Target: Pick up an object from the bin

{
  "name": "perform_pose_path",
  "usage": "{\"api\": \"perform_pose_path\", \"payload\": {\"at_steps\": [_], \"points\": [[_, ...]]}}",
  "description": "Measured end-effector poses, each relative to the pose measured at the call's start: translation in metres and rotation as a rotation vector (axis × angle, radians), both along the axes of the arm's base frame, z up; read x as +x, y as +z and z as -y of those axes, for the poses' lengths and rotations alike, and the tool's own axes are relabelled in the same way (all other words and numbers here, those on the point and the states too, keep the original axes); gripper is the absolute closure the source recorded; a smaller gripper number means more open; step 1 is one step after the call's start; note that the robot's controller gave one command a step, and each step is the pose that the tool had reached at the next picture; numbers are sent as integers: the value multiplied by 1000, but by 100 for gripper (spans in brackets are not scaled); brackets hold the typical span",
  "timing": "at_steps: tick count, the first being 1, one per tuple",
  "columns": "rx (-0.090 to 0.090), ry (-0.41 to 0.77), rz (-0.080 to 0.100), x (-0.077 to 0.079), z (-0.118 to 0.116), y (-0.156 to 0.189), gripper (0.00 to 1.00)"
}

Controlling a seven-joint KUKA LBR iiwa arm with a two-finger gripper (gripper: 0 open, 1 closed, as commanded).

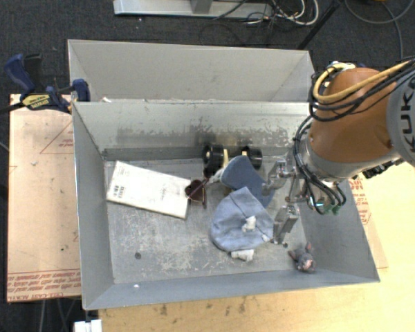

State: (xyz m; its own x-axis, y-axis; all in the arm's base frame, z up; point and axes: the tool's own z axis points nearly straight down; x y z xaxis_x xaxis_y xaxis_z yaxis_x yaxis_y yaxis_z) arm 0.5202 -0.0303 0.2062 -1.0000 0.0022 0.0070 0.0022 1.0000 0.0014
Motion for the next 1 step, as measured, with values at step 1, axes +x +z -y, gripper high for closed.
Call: {"api": "perform_pose_path", "payload": {"at_steps": [1], "points": [[-1, 1, 8, 2, 0, 4, 0]]}}
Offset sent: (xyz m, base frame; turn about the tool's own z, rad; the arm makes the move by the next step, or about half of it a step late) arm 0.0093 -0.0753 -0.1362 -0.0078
